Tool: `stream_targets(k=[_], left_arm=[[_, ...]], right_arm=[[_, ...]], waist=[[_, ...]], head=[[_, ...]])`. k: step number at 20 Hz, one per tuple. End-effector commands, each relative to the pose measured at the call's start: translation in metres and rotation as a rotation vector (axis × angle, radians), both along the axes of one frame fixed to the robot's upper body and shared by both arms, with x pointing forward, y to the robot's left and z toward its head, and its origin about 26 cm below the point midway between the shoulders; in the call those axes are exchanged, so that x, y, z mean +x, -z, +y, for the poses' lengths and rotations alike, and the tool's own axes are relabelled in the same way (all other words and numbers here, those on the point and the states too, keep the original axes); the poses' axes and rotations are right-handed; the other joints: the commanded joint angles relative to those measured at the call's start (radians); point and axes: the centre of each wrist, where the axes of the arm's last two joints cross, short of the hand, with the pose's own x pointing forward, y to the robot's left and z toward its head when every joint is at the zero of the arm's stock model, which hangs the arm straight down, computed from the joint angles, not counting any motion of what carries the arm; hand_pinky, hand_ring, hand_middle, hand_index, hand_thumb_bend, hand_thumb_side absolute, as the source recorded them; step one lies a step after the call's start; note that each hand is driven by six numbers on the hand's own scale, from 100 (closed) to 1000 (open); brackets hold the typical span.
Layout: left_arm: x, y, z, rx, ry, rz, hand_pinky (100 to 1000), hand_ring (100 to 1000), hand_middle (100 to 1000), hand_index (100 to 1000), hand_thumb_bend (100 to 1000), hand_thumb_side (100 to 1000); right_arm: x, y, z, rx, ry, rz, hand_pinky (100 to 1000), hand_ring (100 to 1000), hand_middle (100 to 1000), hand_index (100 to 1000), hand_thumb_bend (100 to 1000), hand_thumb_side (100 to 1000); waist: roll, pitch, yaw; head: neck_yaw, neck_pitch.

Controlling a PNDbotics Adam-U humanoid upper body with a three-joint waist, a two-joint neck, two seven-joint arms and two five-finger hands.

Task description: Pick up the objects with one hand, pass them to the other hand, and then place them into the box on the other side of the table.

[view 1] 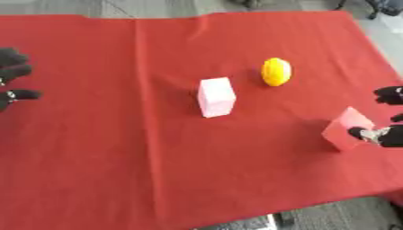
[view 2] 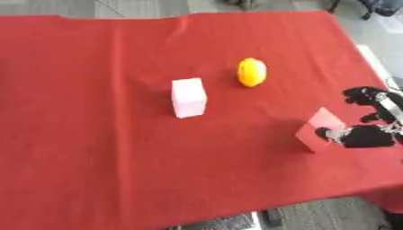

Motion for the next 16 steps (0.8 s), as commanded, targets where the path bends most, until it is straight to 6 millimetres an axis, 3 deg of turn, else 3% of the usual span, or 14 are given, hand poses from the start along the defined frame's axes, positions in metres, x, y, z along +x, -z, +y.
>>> stream_targets(k=[1,16], left_arm=[[-0.002,-0.007,0.000,0.022,0.005,-0.028,666,843,770,822,100,800],[-0.002,-0.007,-0.003,0.024,0.015,-0.028,666,845,770,818,100,807]], right_arm=[[0.001,-0.009,0.001,-0.042,-0.004,-0.007,752,919,775,847,522,192],[-0.004,0.009,0.005,-0.027,0.042,0.065,778,924,785,857,550,206]], waist=[[0.001,-0.012,0.003],[0.002,-0.001,0.023]], head=[[-0.007,-0.002],[-0.022,-0.007]])
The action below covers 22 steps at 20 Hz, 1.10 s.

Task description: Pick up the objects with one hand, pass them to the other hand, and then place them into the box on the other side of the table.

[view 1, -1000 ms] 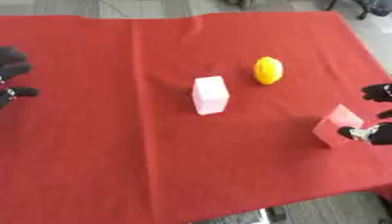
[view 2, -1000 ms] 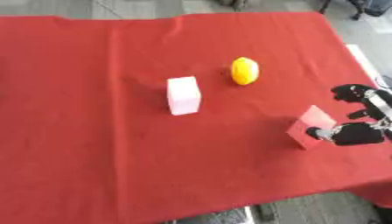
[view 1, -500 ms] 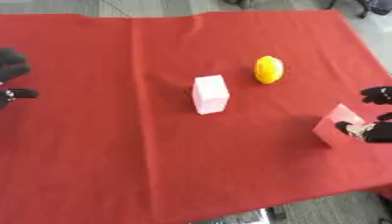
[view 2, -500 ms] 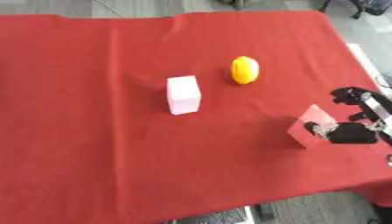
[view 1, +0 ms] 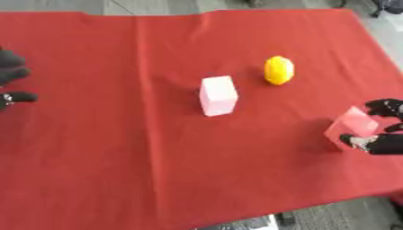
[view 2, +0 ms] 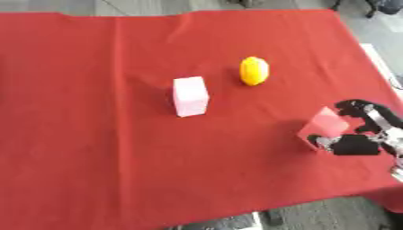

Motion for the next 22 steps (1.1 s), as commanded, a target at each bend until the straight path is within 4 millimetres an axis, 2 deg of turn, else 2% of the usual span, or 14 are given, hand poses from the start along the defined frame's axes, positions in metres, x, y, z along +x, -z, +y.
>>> stream_targets(k=[1,16,17,18,22], left_arm=[[-0.002,-0.008,-0.001,0.016,0.010,-0.030,666,845,770,818,100,808],[-0.002,-0.007,-0.003,0.020,0.014,-0.028,667,846,768,815,100,814],[-0.002,-0.007,-0.003,0.021,0.013,-0.027,667,846,768,815,100,814],[-0.002,-0.007,-0.003,0.022,0.013,-0.026,667,846,768,815,100,815],[-0.003,-0.005,-0.002,0.027,0.007,-0.021,667,847,769,815,100,822]], right_arm=[[0.000,-0.006,0.000,-0.023,0.007,-0.010,779,924,786,858,550,207],[0.000,-0.001,0.003,-0.012,0.011,0.000,772,922,781,855,559,189],[0.000,-0.002,0.003,-0.013,0.011,-0.010,767,922,780,854,551,209],[0.001,-0.004,0.003,-0.013,0.011,-0.027,758,923,777,852,540,178],[0.005,-0.014,0.001,-0.017,0.028,-0.118,741,920,766,847,517,148]], waist=[[0.001,-0.010,0.000],[0.002,-0.001,0.004],[0.002,-0.001,0.004],[0.002,0.000,0.003],[0.003,0.001,-0.001]], head=[[-0.008,-0.007],[-0.015,-0.014],[-0.015,-0.013],[-0.015,-0.011],[-0.013,-0.005]])
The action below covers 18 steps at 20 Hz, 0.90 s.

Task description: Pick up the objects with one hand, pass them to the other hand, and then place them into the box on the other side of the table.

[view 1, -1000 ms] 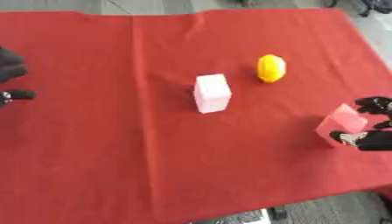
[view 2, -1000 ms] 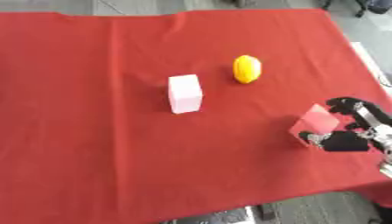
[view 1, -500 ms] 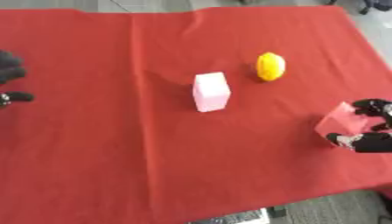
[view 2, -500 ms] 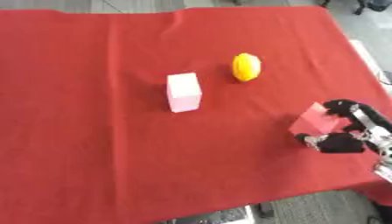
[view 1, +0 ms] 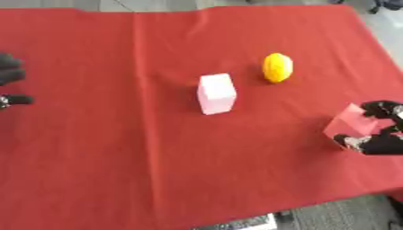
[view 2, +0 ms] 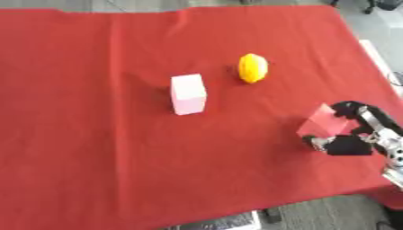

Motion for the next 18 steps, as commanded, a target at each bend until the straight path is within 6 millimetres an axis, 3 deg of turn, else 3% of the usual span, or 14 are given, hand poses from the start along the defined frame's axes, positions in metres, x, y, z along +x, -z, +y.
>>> stream_targets(k=[1,18], left_arm=[[-0.0027,-0.0056,-0.0002,0.014,0.003,-0.021,667,847,769,815,100,822],[-0.0026,-0.0052,-0.0021,0.019,0.007,-0.020,667,847,770,815,100,827]], right_arm=[[0.0019,-0.0131,-0.0034,-0.033,0.015,-0.071,742,919,764,848,508,149],[0.0031,-0.0153,-0.0034,-0.088,0.088,-0.045,795,974,796,888,543,118]], waist=[[0.001,-0.014,-0.005],[0.004,-0.006,-0.004]], head=[[-0.001,-0.003],[-0.013,-0.011]])
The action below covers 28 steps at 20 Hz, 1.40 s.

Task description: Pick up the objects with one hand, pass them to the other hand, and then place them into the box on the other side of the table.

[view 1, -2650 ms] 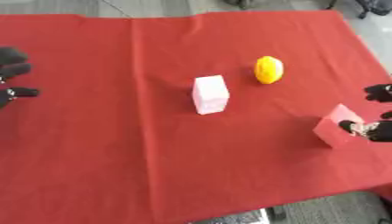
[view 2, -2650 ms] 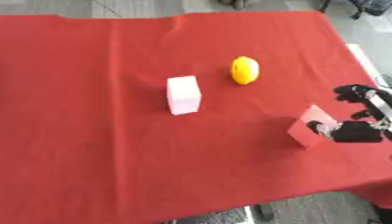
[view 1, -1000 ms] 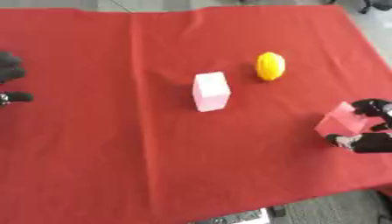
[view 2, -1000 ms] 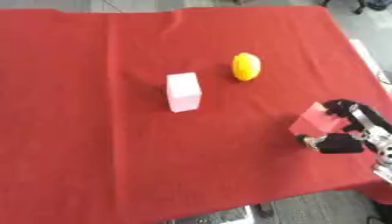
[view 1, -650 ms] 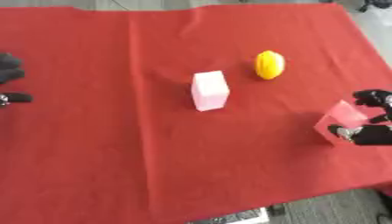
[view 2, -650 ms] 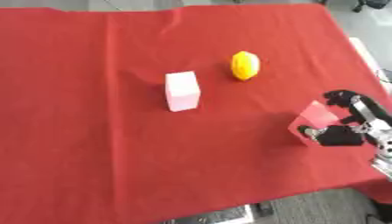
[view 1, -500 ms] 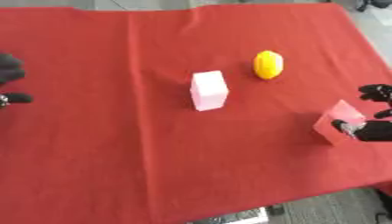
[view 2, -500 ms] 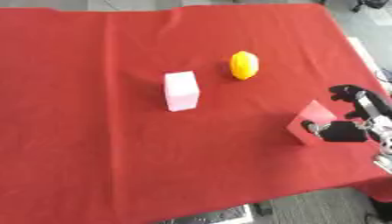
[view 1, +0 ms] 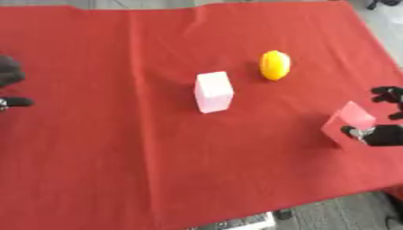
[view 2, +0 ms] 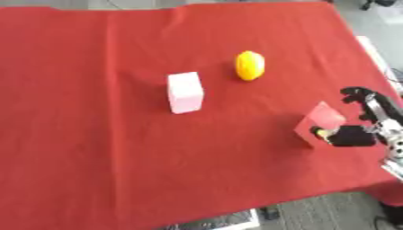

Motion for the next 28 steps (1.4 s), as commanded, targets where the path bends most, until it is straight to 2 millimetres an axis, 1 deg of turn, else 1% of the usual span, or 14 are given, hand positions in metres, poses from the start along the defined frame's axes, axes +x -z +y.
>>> stream_targets(k=[1,8,13,18,28], left_arm=[[-0.002,-0.007,-0.001,0.008,0.006,-0.025,667,847,770,815,100,828],[-0.002,-0.006,-0.002,0.009,0.011,-0.021,667,847,770,814,100,832],[-0.002,-0.006,-0.003,0.011,0.012,-0.019,667,847,770,814,100,835],[-0.002,-0.006,-0.003,0.013,0.014,-0.020,667,847,770,814,100,836],[-0.002,-0.006,-0.005,0.015,0.020,-0.022,667,847,770,813,100,837]], right_arm=[[0.002,-0.011,-0.001,-0.023,0.015,-0.024,795,974,796,887,541,120],[0.003,-0.010,0.002,-0.012,0.025,-0.006,802,971,797,889,545,133],[0.003,-0.007,0.004,-0.007,0.036,0.029,814,969,799,889,565,147],[0.002,-0.004,0.005,-0.010,0.047,0.062,823,968,801,891,560,158],[0.002,0.001,0.009,0.021,0.045,0.086,814,961,792,881,548,177]], waist=[[0.001,-0.012,0.001],[0.000,-0.009,0.004],[-0.001,-0.006,0.007],[0.000,-0.003,0.011],[0.001,0.000,0.020]], head=[[-0.006,-0.012],[-0.011,-0.016],[-0.014,-0.020],[-0.015,-0.021],[-0.023,-0.026]])
